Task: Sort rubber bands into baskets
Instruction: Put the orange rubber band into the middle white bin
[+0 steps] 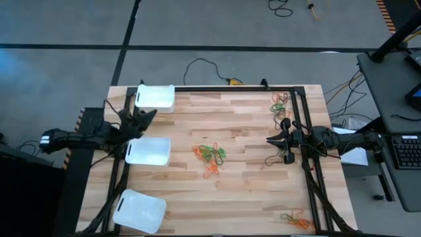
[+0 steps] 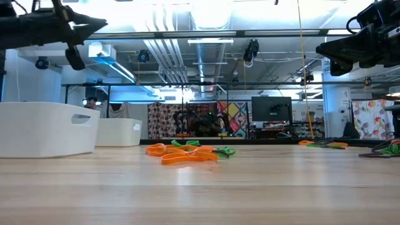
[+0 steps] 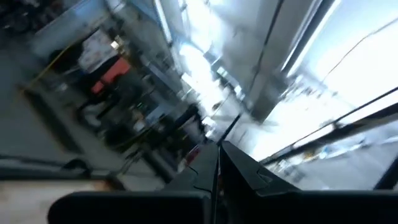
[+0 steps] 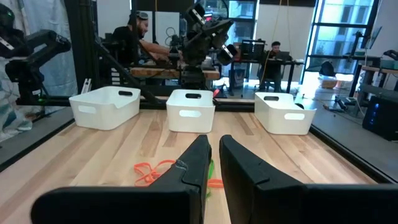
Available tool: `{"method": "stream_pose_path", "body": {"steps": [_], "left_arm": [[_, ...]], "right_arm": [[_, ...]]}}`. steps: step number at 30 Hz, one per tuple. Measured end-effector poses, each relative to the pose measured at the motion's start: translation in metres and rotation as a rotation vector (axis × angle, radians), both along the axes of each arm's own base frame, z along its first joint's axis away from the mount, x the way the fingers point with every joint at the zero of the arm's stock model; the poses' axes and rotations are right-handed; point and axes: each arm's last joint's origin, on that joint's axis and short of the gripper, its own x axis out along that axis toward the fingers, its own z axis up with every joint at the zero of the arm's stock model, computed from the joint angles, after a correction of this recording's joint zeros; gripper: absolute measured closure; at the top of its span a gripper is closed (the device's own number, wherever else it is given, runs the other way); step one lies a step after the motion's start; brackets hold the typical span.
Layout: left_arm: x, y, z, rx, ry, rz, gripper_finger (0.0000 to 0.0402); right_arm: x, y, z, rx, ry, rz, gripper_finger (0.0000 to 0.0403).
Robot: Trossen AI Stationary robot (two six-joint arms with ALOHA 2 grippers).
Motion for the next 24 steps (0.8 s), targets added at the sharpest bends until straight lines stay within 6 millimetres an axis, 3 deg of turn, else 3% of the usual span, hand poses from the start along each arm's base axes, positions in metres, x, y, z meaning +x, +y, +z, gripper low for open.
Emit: {"method": "stream_pose_path", "body": {"steps": [6,10,16,24], "left_arm": [[0.039,-0.003,0.030,0.034,0.329,-0.112,0.0400],[0.069,-0.002,0.035,-0.009,0.645,-0.105,0.0400],[0.113,-0.004,0.026,-0.173,0.990,-0.163,0.0374],[0.167,-0.007,-0.002,-0.361,1.369,-0.232,0.0273]], "right_arm": [[0.000,0.000,0.000,0.000,0.000,0.000,0.0369],[0.000,0.000,0.000,0.000,0.000,0.000,0.0369],[0.000,0.000,0.000,0.000,0.000,0.000,0.0369],[0.000,0.000,0.000,0.000,0.000,0.000,0.0369]]}}
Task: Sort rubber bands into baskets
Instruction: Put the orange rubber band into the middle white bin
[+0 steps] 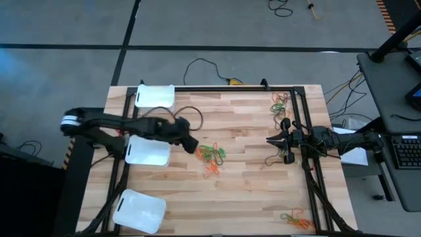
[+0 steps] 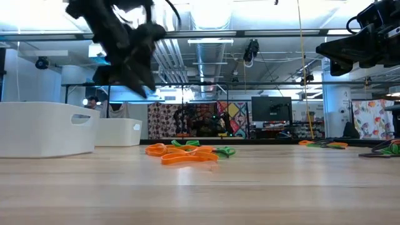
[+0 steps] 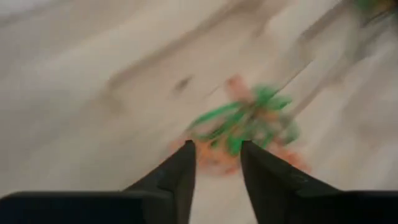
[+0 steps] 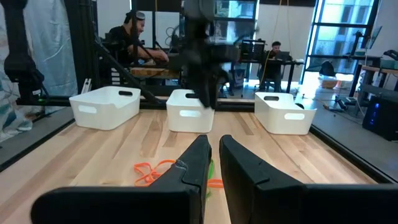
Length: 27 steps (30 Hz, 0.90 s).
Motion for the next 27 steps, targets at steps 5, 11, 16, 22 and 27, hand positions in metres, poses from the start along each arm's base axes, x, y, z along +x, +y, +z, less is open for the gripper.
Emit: {"method": "stream_pose_path", "body": {"steps": [5,11,16,22,27], "left_arm": [[0.025,-0.002,-0.024,-0.055,0.118,-0.025,0.0227],[0.036,0.005,-0.051,-0.034,0.223,-0.055,0.0219],[0.038,0.018,-0.062,-0.027,0.260,-0.082,0.0236],[0.041,0.022,-0.072,-0.028,0.289,-0.103,0.0263],[0.044,0.022,-0.086,-0.031,0.327,-0.113,0.0286]], "right_arm": [[0.000,0.000,0.000,0.000,0.000,0.000,0.0369],[0.000,0.000,0.001,-0.011,-0.008,-0.001,0.0369],[0.000,0.000,0.001,-0.011,-0.008,-0.001,0.0369],[0.000,0.000,0.001,-0.011,-0.007,-0.001,0.0369],[0.000,0.000,0.001,-0.011,-0.007,-0.001,0.0369]]}}
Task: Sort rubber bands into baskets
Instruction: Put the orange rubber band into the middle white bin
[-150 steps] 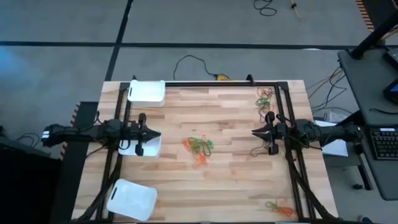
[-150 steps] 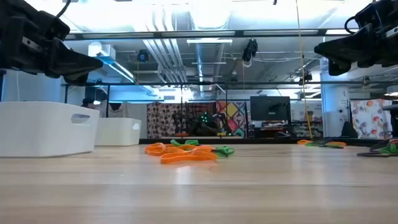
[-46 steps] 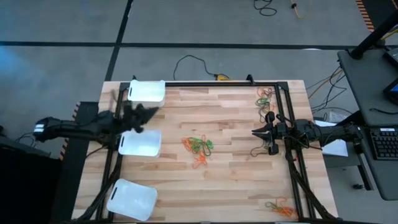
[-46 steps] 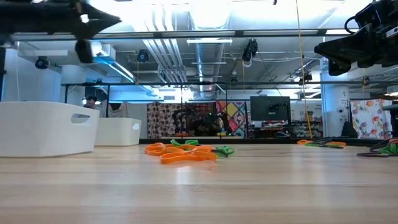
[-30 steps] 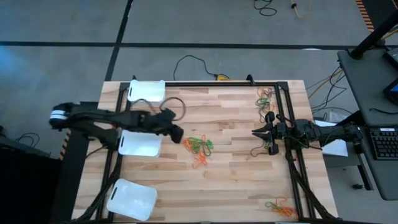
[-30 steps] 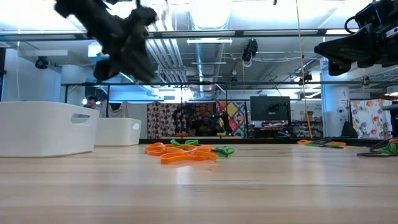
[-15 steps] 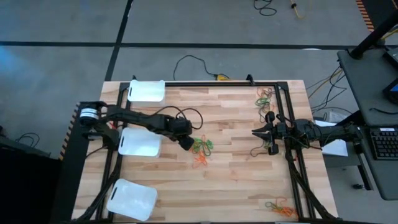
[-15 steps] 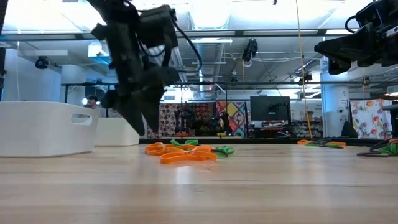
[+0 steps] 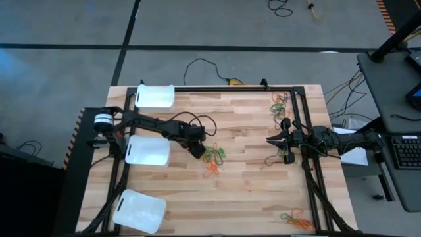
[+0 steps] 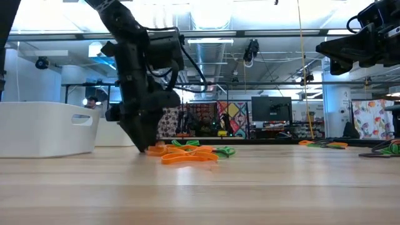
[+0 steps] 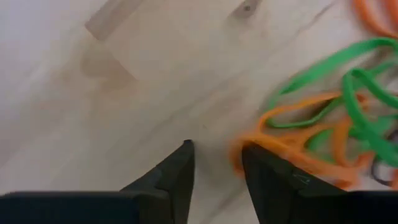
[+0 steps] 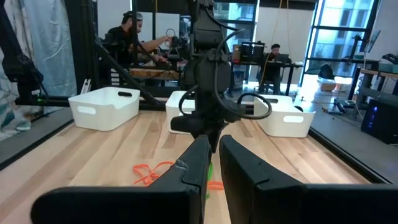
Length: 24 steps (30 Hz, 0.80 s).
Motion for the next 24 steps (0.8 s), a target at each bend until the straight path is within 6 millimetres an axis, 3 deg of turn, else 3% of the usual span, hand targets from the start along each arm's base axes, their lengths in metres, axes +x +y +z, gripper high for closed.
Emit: {"method": "stream_pose_path", "body": {"steps": [6,12,15,20,24], "left_arm": [[0.004,0.000,-0.004,-0.001,0.010,-0.014,0.0321],[0.009,0.000,0.000,-0.011,-0.006,-0.040,0.0393],[0.011,0.000,0.005,-0.015,-0.005,-0.042,0.0394],[0.008,-0.002,0.046,-0.013,-0.025,-0.052,0.0401],[-0.010,-0.007,0.090,-0.007,-0.010,-0.065,0.0401]], "right_arm": [[0.000,0.000,0.000,0.012,0.000,0.000,0.0369],[0.000,0.000,0.000,0.017,0.000,0.001,0.0369],[0.000,0.000,0.000,0.080,0.000,0.002,0.0369],[0.000,0.000,0.001,0.153,-0.010,0.000,0.0369],[0.000,0.000,0.004,0.190,-0.037,0.004,0.0369]]}}
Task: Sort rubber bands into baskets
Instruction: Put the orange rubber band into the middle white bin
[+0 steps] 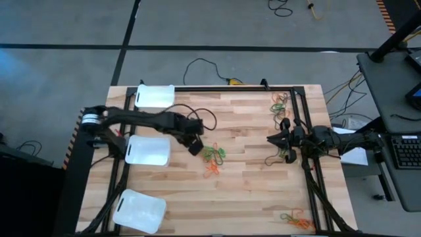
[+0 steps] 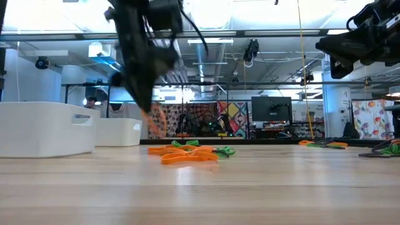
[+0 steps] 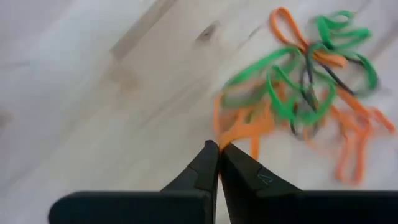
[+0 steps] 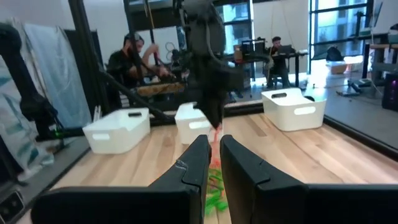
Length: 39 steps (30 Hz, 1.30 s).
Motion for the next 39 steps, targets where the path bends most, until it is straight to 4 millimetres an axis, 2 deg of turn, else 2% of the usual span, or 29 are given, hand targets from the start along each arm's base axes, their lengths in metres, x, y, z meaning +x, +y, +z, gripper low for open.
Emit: {"method": "stream_pose_path", "body": {"steps": [3,6,9,11,15,20,23,26,34,39], "left_arm": [[-0.022,-0.009,0.032,-0.014,0.035,-0.020,0.0401],[-0.050,-0.022,0.052,-0.082,0.095,-0.011,0.0401],[-0.079,-0.033,0.063,-0.130,0.156,0.028,0.0402],[-0.097,-0.038,0.063,-0.137,0.213,0.074,0.0402],[-0.121,-0.037,0.045,-0.124,0.257,0.191,0.0402],[-0.138,-0.032,-0.005,-0.076,0.319,0.292,0.0402],[-0.142,-0.030,-0.033,-0.077,0.324,0.343,0.0402],[-0.144,-0.029,-0.051,-0.082,0.336,0.364,0.0402],[-0.142,-0.029,-0.063,-0.064,0.419,0.261,0.0399],[-0.140,-0.029,-0.062,-0.083,0.440,0.098,0.0359]], "right_arm": [[0.000,0.000,0.000,0.008,0.004,0.001,0.0369],[0.000,0.000,-0.001,0.008,0.008,0.001,0.0369],[0.000,0.000,-0.001,0.000,0.013,0.000,0.0369],[0.000,0.000,-0.002,-0.002,0.016,0.000,0.0369],[0.000,0.000,-0.002,0.049,0.017,0.003,0.0369],[0.000,0.000,-0.002,0.063,0.017,0.004,0.0369],[0.000,0.000,-0.002,0.046,0.017,0.003,0.0369],[0.000,0.000,-0.002,0.034,0.016,0.002,0.0369],[0.000,0.000,-0.002,0.040,0.017,0.003,0.0369],[0.000,0.000,-0.002,0.040,0.017,0.003,0.0369]]}}
